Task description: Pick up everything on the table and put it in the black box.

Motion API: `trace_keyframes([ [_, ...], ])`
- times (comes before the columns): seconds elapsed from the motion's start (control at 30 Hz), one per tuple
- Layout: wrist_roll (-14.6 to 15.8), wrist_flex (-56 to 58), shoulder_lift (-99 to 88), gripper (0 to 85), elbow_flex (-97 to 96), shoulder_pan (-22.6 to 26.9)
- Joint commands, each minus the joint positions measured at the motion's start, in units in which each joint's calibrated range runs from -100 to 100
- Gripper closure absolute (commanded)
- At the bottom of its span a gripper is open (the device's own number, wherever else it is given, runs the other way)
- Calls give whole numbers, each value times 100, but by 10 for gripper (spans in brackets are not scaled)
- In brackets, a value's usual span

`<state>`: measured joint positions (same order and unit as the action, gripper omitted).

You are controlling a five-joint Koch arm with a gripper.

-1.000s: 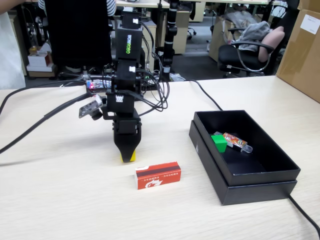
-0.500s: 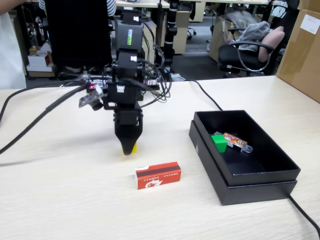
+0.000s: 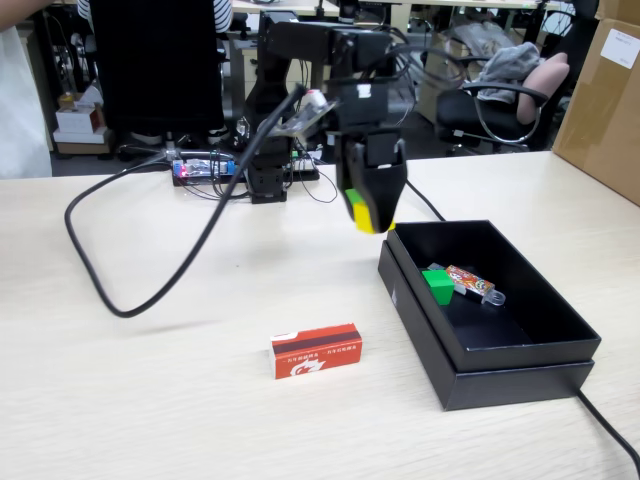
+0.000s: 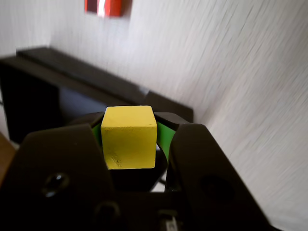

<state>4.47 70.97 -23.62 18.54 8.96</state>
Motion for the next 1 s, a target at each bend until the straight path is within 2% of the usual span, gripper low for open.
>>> trace_keyframes([
  [0.0, 220, 17, -363, 786, 648, 342],
  [0.23, 474, 9, 968, 785, 1564, 659],
  [0.6, 493, -26, 2724, 785, 2453, 562],
  [0.97, 503, -86, 3389, 782, 2425, 474],
])
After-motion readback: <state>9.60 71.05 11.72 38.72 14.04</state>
